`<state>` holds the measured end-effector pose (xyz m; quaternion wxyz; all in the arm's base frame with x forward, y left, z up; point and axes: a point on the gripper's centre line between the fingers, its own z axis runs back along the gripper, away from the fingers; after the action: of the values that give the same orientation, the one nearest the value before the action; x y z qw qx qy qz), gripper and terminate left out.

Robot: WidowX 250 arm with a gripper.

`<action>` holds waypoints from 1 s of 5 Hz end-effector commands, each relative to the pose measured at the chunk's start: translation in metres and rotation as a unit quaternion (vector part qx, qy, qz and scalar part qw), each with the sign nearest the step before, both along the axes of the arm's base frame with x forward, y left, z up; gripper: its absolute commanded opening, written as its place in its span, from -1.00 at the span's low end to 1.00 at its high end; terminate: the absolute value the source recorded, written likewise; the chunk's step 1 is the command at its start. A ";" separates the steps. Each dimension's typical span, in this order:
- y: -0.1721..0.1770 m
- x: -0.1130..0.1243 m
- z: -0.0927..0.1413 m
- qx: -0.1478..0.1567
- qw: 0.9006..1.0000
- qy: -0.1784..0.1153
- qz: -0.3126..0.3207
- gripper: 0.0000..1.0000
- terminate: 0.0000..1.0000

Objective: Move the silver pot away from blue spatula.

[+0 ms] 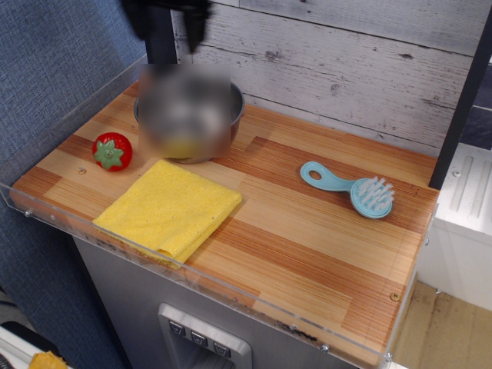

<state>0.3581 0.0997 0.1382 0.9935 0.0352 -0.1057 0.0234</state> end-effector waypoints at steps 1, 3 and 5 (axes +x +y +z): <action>-0.087 -0.008 0.032 0.006 0.998 -0.010 -0.061 1.00 -1.00; -0.114 -0.031 0.052 0.020 0.997 0.002 -0.072 1.00 -1.00; -0.105 -0.041 0.060 -0.009 0.996 -0.017 -0.093 1.00 -1.00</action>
<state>0.3328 -0.0080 0.1789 0.9933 0.0133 -0.0954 -0.0647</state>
